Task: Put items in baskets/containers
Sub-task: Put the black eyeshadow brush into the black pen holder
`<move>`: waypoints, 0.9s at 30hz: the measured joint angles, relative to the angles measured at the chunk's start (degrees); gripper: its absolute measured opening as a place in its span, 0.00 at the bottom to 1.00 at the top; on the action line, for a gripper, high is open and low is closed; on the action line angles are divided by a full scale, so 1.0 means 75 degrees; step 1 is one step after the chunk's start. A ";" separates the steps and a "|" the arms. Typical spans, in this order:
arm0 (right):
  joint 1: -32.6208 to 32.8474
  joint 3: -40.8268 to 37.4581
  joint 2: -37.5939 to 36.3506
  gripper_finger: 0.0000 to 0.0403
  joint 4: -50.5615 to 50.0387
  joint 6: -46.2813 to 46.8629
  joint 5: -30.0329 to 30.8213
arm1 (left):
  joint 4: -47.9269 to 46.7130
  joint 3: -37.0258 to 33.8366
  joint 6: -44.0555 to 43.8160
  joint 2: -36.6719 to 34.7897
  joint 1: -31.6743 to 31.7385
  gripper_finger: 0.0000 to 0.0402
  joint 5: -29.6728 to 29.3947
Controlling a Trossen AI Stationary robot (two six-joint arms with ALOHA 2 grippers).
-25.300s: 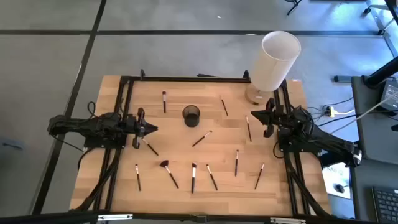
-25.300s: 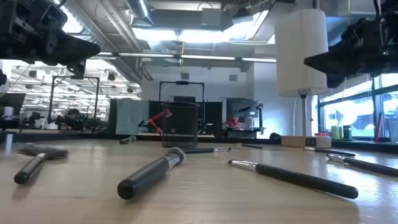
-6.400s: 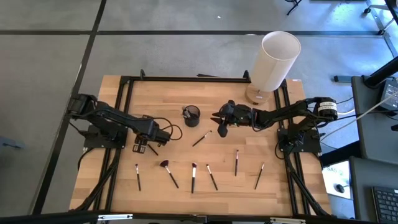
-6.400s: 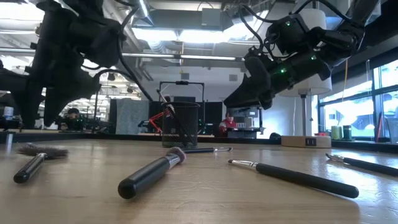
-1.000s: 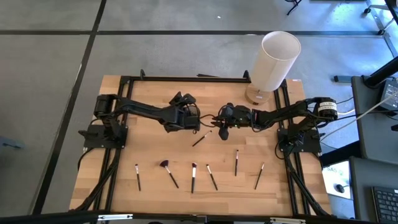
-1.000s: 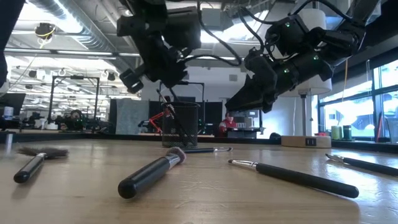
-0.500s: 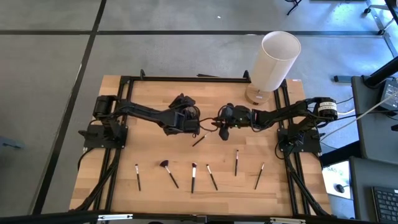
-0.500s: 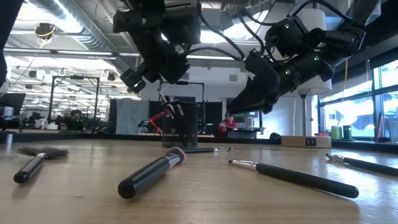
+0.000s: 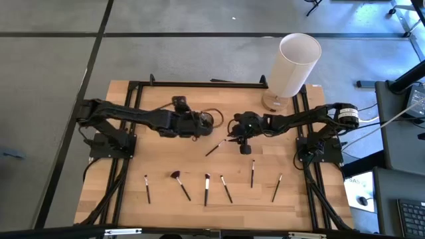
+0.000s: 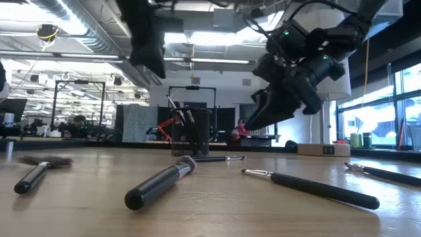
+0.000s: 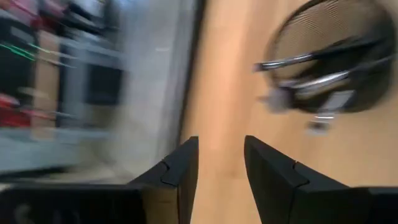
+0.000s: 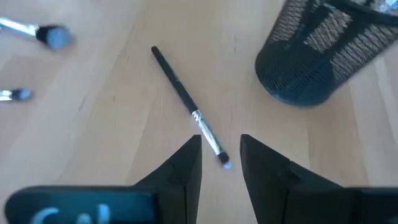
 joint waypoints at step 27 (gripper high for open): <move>-0.0012 0.2238 0.2111 0.06 -0.2526 -0.0999 0.0352 | 0.0729 -0.2949 -0.4629 -0.0787 -0.1703 0.28 0.0490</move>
